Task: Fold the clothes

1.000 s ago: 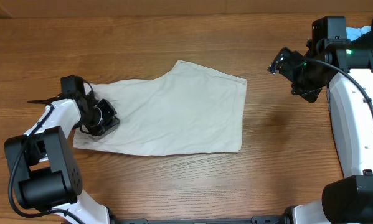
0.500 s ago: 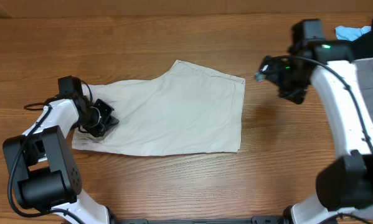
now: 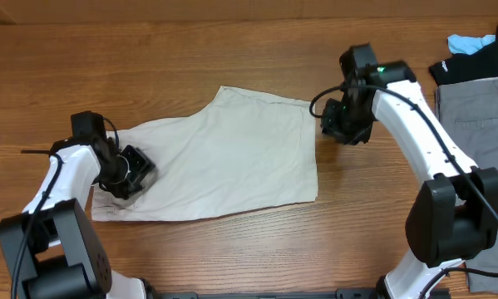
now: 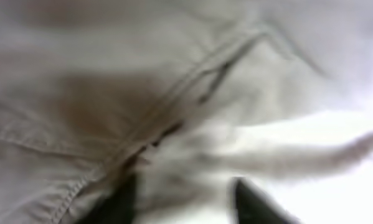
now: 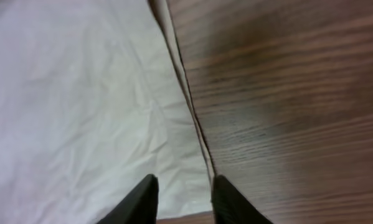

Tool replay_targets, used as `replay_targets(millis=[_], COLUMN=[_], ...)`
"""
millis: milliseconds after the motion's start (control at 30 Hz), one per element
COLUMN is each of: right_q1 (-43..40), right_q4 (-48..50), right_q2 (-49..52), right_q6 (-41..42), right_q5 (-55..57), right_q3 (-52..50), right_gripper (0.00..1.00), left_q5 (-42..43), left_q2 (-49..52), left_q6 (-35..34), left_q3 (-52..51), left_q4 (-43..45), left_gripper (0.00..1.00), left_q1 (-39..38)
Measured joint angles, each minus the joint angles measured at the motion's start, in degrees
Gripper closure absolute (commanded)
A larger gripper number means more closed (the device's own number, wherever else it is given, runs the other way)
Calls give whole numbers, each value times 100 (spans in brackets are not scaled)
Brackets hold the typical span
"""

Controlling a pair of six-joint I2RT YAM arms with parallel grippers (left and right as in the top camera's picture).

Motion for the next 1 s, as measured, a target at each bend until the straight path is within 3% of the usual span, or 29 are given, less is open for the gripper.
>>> replay_targets(millis=[133,367,600,1000], right_q1=[0,221,693,697], right_q4=[323,645,1093,1711], right_q2=[13,20,20,938], right_q6=[-138,-461,-507,-435], right_q5=[-358,-903,-1051,-1515], right_q3=[-389,-455,-555,-708], right_gripper=[74,75,96,96], left_q5=[0,-2,0,407], left_q2=[-42,-39,-42,-286], left_q6=[387,824,1062,1281], left_q3=[0,4,306,754], left_q4=[-2,-131,-459,-522], left_gripper=[12,20,17,12], left_q1=[0,0,0,2])
